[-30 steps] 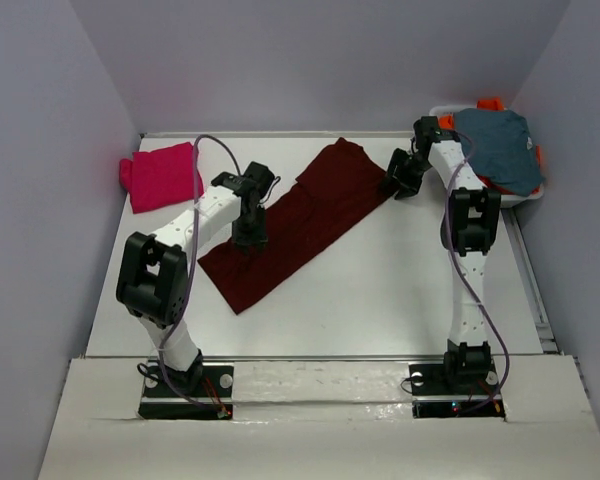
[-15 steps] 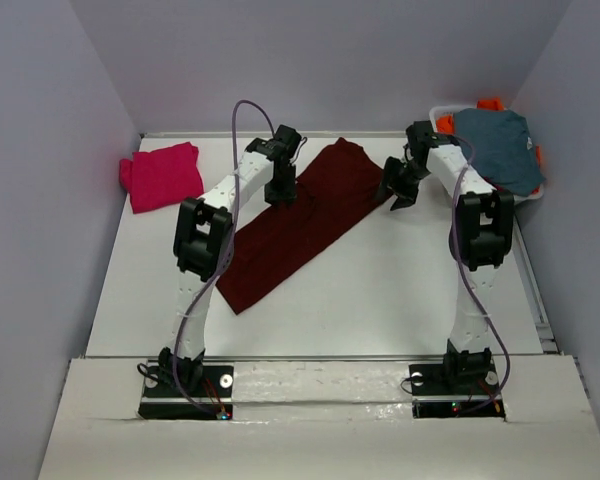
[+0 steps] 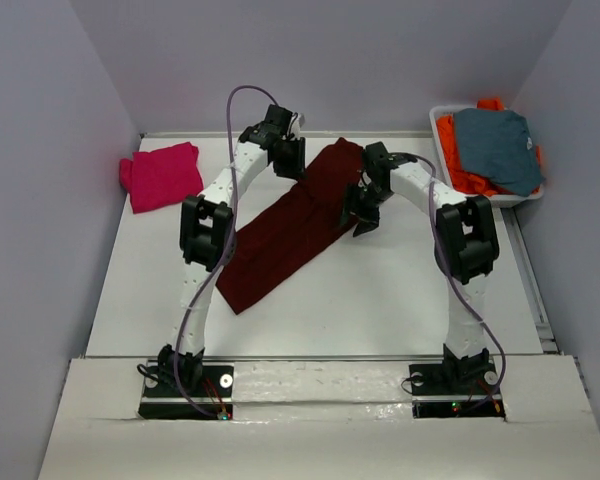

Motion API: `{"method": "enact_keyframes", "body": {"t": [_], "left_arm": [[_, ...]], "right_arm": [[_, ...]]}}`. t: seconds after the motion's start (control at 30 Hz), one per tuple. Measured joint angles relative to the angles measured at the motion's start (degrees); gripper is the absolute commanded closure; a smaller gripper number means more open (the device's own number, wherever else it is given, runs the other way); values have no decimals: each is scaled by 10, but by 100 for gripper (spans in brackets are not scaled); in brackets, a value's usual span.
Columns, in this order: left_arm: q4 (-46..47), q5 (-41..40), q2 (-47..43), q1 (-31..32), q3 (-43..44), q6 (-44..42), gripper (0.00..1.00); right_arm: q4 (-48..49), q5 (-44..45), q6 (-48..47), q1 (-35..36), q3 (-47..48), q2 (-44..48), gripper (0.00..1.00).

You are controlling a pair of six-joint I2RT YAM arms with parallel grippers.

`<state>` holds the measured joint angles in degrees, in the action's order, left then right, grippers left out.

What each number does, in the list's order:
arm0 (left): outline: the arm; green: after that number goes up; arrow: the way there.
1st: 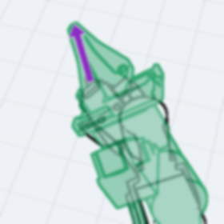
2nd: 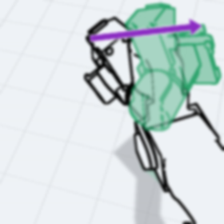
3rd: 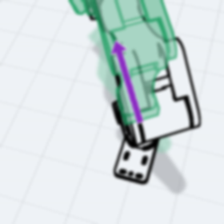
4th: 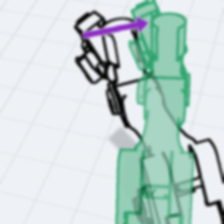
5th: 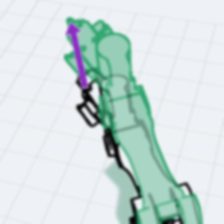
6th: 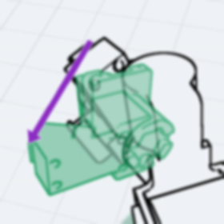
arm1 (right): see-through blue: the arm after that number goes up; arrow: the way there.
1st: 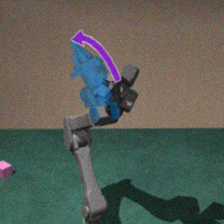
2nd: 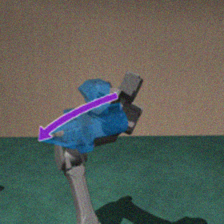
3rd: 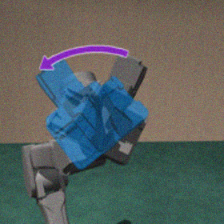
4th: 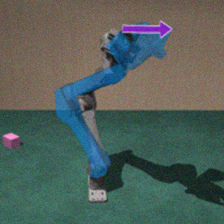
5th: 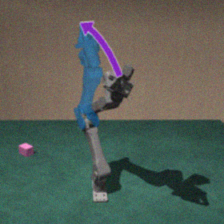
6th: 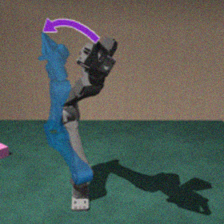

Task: Fold and stack the t-shirts
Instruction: Fold the tshirt

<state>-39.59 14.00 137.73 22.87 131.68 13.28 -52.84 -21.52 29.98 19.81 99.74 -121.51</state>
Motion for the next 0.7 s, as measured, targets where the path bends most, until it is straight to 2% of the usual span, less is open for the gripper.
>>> {"method": "enact_keyframes", "body": {"t": [0.27, 0.47, 0.7], "left_arm": [[61, 166, 44, -22, 42, -13, 58], [66, 221, 57, -14, 17, -15, 58], [71, 245, 60, -8, 6, -12, 57]], "right_arm": [[13, -25, 16, 50, -12, 0, 42], [6, -16, 20, 75, 5, 0, 42], [9, 0, 23, 68, 98, -2, 43]]}}
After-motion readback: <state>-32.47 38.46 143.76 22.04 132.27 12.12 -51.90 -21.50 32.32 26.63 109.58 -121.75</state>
